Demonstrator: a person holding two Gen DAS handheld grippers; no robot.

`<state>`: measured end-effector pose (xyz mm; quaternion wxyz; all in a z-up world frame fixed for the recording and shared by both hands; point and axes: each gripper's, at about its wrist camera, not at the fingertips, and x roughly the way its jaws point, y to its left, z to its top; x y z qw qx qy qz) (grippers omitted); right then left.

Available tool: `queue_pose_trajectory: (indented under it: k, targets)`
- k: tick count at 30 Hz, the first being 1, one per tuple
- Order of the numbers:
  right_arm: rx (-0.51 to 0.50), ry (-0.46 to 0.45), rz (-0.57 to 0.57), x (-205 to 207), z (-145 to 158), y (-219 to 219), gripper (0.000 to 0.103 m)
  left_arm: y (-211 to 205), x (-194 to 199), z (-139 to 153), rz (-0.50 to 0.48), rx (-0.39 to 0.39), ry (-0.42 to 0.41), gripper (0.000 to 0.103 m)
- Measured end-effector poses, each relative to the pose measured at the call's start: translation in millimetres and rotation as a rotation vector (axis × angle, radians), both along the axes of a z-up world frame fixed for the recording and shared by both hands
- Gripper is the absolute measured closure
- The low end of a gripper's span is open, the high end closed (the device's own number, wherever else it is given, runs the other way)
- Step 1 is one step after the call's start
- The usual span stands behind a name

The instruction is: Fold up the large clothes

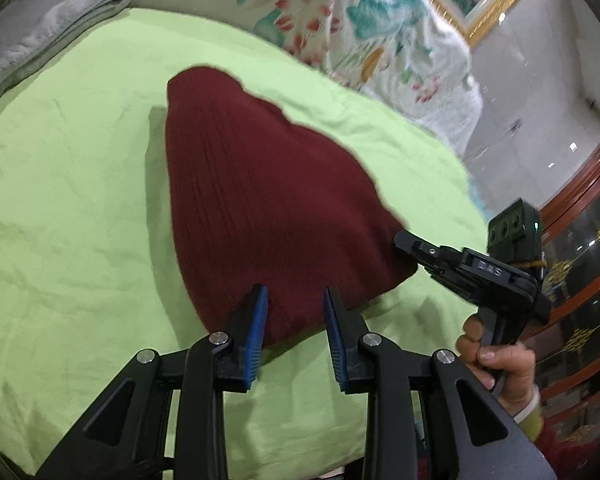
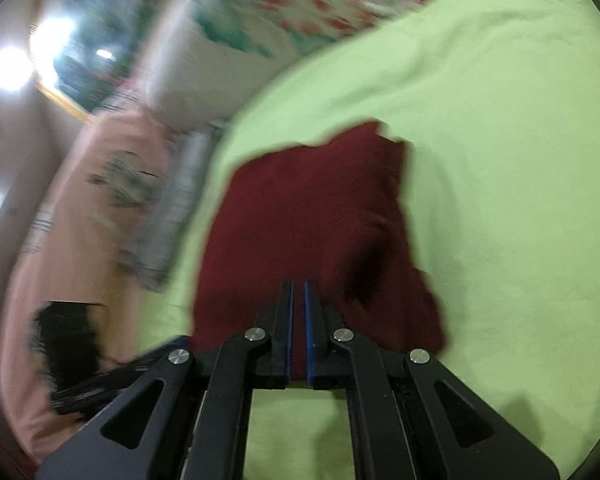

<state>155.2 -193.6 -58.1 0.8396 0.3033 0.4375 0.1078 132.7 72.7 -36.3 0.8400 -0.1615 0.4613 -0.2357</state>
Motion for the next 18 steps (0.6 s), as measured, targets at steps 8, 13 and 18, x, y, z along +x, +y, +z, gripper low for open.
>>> queue_pose_trajectory:
  k: [8, 13, 18]
  targets:
    - [0.036, 0.047, -0.041, -3.4, -16.6, -9.9, 0.098, -5.0, -1.6, 2.7, -0.005, 0.033, -0.015, 0.071]
    - [0.055, -0.014, -0.014, -15.5, 11.1, -2.7, 0.098, 3.9, -19.7, 16.9, 0.019, 0.008, -0.032, 0.057]
    - [0.056, -0.031, 0.017, -25.5, 21.6, 9.6, 0.098, 17.2, -35.4, 21.7, 0.103, 0.069, -0.045, 0.047]
